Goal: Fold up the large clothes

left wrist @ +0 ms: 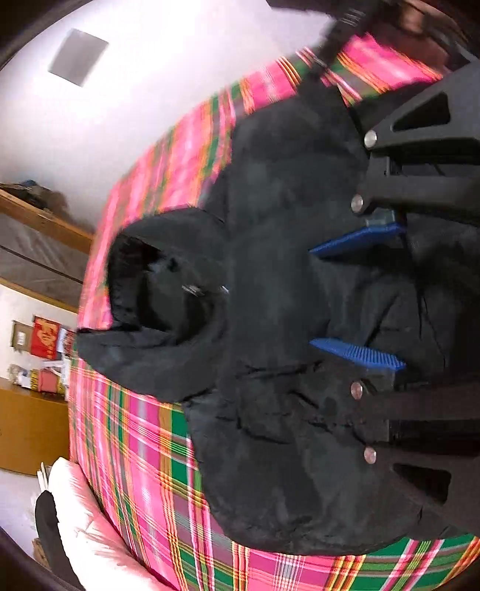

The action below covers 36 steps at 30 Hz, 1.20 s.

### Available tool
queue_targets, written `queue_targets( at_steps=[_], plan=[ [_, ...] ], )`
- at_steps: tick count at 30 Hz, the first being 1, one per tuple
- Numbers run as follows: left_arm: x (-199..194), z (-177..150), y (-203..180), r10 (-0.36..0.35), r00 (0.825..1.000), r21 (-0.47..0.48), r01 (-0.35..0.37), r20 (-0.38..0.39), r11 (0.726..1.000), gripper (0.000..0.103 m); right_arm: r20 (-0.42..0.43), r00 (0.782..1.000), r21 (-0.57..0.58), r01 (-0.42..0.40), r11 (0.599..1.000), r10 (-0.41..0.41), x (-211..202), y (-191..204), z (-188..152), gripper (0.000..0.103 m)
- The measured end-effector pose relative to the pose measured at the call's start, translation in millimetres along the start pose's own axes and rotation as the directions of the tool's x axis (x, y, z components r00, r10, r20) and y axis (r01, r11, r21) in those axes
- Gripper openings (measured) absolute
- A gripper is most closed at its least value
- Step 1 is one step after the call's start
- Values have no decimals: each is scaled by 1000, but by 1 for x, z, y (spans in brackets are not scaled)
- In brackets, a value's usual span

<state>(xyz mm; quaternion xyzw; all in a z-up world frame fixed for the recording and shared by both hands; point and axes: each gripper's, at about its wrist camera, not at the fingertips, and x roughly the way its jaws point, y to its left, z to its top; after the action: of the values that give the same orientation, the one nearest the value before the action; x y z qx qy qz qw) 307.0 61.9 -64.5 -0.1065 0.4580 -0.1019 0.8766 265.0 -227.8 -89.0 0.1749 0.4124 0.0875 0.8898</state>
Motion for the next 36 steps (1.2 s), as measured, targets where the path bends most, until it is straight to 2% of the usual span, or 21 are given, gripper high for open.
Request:
queue_targets(
  at_steps=[2, 4, 5, 8, 16, 21, 23, 25, 28, 31, 34, 36],
  plan=[
    [7, -2, 0, 39, 999, 20, -38, -26, 999, 41, -27, 997, 58, 71, 996, -70, 11, -26, 2, 31],
    [13, -5, -1, 82, 996, 61, -80, -35, 995, 40, -73, 994, 74, 85, 994, -79, 27, -37, -1, 15],
    [16, -7, -3, 108, 993, 82, -104, -38, 991, 40, -95, 992, 66, 87, 994, -80, 35, -38, -5, 14],
    [25, -8, -4, 149, 988, 107, -144, -47, 984, 40, -121, 988, 4, 94, 996, -93, 54, -32, -16, 14],
    [34, -10, 2, 151, 987, 88, -146, -53, 985, 41, -164, 975, -78, 142, 987, -153, 76, -26, -19, 13],
    [36, -9, 3, 148, 988, 81, -144, -45, 986, 42, -175, 972, -96, 145, 985, -160, 72, -29, -17, 13],
    [29, -8, 6, 132, 991, 47, -130, -39, 990, 42, -178, 974, -68, 130, 989, -141, 62, -30, -9, 13],
    [15, -4, 7, 118, 993, 24, -118, -24, 993, 41, -146, 980, -71, 128, 989, -138, 40, -29, 0, 14],
    [-9, 8, 2, 102, 992, 44, -105, 69, 994, 41, -53, 990, -97, 126, 987, -132, 11, -27, 16, 15],
    [-26, 30, -1, 90, 980, 71, -104, 178, 992, 41, -35, 988, -110, 145, 983, -150, 12, -30, 39, 15],
    [-12, 43, 8, 126, 976, 72, -140, 175, 987, 41, -56, 982, -130, 172, 976, -180, 33, -32, 55, 16],
    [11, 43, 20, 175, 978, 56, -182, 115, 982, 41, -93, 980, -146, 163, 976, -178, 51, -28, 58, 16]
  ],
)
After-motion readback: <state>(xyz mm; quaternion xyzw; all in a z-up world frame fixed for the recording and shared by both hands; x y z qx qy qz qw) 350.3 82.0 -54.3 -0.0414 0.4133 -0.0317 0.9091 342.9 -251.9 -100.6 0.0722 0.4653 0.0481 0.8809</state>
